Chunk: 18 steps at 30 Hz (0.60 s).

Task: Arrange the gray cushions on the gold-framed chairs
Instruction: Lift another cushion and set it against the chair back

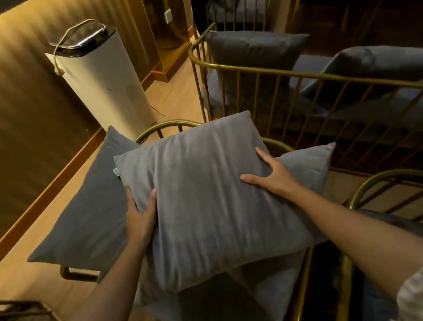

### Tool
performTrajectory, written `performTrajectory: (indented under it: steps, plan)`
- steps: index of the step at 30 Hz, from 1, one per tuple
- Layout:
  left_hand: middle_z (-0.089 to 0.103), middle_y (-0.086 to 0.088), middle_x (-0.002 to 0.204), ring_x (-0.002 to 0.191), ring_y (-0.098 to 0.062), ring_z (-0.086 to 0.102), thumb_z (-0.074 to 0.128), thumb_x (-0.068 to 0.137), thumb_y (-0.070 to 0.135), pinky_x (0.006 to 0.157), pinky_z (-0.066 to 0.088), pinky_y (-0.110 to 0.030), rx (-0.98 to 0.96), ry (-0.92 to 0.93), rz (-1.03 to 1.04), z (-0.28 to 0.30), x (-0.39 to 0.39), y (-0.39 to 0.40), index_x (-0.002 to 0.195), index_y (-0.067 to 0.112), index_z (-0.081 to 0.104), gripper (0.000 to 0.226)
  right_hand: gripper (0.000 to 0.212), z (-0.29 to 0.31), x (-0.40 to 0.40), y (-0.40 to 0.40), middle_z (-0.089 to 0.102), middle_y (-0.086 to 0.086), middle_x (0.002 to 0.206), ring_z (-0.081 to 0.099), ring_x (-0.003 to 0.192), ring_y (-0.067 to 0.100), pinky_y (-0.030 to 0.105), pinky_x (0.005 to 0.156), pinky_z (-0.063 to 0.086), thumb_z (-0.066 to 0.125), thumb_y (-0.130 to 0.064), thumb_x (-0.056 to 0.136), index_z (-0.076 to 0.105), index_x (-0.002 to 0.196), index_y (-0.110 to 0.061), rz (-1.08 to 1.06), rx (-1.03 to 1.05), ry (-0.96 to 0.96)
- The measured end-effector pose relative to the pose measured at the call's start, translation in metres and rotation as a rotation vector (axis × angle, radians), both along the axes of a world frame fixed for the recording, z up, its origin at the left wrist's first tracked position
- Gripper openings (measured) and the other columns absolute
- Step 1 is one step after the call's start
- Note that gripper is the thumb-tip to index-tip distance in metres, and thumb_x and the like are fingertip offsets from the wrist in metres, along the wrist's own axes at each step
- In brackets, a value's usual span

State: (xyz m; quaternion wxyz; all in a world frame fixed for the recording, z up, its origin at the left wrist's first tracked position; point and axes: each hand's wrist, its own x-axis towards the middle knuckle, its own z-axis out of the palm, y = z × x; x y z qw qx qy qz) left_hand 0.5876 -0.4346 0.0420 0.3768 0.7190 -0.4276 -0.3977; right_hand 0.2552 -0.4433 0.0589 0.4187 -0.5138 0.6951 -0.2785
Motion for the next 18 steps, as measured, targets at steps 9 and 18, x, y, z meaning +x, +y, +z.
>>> performTrajectory:
  steps: [9, 18]
  plan:
    - [0.034, 0.001, 0.159, 0.142, -0.024, 0.037, 0.06, 0.085, 0.062, 0.115, 0.033, -0.046, -0.212, -0.019, -0.169, 0.089, -0.11, 0.006, 0.155, 0.033, 0.019, 0.086, 0.104, 0.064, -0.103, 0.067, 0.032, 0.004, 0.154, 0.035, 0.141, 0.026, 0.042, 0.114, 0.034, 0.08, -0.059, 0.068, 0.024, 0.153, -0.04, -0.187, -0.224, -0.012]
    - [0.049, -0.009, 0.144, 0.128, -0.03, 0.05, 0.075, 0.065, 0.068, 0.105, 0.039, -0.042, 0.003, 0.254, -0.183, 0.122, -0.329, 0.09, 0.148, 0.012, 0.035, 0.108, 0.121, 0.109, -0.316, 0.244, 0.03, -0.004, 0.157, 0.032, 0.138, 0.008, 0.028, 0.112, 0.029, 0.083, -0.059, 0.059, 0.018, 0.156, -0.029, -0.459, -0.407, -0.044]
